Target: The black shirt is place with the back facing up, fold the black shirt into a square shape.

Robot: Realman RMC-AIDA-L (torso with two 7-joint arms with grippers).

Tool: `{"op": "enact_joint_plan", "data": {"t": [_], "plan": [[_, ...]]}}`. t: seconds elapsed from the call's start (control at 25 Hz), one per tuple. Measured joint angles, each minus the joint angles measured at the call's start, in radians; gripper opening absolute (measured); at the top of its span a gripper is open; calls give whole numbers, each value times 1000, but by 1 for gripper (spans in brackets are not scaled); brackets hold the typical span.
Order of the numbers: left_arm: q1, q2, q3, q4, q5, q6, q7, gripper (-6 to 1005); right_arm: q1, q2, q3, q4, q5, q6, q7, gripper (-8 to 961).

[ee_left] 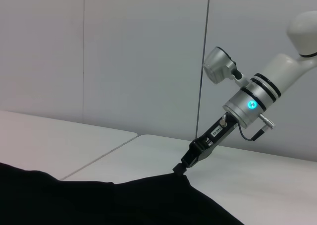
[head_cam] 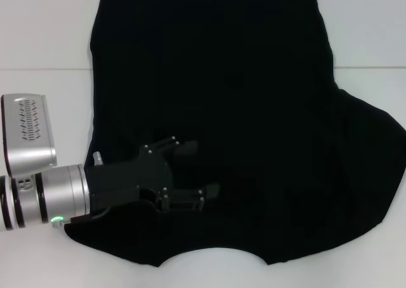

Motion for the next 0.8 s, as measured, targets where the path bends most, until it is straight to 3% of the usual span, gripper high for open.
{"op": "enact_joint_plan", "data": {"t": [0.8], "plan": [[-3, 0, 0, 3, -2, -3, 0, 948, -25, 13, 31, 2, 26, 28, -13, -1]]}}
